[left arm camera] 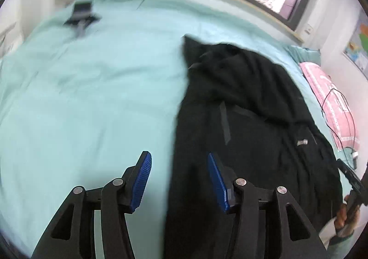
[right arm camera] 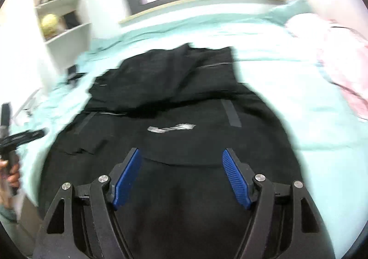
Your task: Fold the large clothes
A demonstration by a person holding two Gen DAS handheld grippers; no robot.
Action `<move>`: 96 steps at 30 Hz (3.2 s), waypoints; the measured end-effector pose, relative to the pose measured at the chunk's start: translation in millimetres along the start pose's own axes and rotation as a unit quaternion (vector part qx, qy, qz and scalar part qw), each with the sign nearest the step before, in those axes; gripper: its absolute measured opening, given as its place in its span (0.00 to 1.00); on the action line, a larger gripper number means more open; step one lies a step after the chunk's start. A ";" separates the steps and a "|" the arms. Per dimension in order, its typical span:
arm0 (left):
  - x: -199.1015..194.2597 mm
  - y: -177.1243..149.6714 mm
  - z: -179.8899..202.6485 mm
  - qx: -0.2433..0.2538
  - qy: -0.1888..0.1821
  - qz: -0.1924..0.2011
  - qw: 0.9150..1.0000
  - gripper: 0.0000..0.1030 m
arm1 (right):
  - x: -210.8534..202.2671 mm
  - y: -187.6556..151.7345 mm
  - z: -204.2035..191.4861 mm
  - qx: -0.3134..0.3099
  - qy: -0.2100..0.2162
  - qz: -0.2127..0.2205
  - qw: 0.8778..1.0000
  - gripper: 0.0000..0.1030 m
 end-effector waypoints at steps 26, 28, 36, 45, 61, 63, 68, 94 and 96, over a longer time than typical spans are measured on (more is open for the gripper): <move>-8.0 -51.6 35.5 0.039 -0.242 -0.046 0.968 0.50 | -46.7 -69.4 103.9 0.112 -0.054 -0.048 0.991 0.67; 8.2 -53.4 36.9 0.032 -0.249 -0.060 0.966 0.50 | -45.1 -67.8 99.3 0.106 -0.035 -0.053 0.992 0.67; 38.0 -79.2 26.8 0.009 -0.217 -0.105 0.970 0.50 | -29.2 -88.5 98.7 0.110 -0.022 -0.110 0.988 0.66; -2.9 -72.1 28.3 -0.006 -0.332 -0.073 0.940 0.50 | -75.3 -67.2 55.7 0.063 0.073 -0.071 0.993 0.49; -31.3 -45.1 33.7 -0.051 -0.284 0.011 0.957 0.13 | -59.3 -36.2 60.3 0.121 0.061 -0.073 0.988 0.13; -41.8 -22.8 38.7 -0.051 -0.301 0.039 0.951 0.13 | -69.2 -11.9 60.3 0.117 0.070 -0.046 0.990 0.13; -46.7 32.8 43.3 -0.060 -0.312 0.084 0.944 0.13 | -75.7 50.3 55.6 0.096 0.065 -0.003 0.993 0.13; 216.3 182.6 48.9 -0.141 -0.066 0.022 0.988 0.21 | 252.5 177.8 101.4 0.150 -0.078 -0.105 0.980 0.23; 225.3 178.2 52.0 -0.130 -0.056 0.029 0.990 0.21 | 261.8 173.6 97.9 0.138 -0.096 -0.096 0.981 0.24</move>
Point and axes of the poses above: each gripper's, at about its wrist camera, not at the fingertips, and x roughly the way its jaws point, z to its right, y to its top, the point moved 1 cm from there along x, roughly the way its jaws point, and after that the axes turned 3 degrees about -x, right-handed, at the moved point
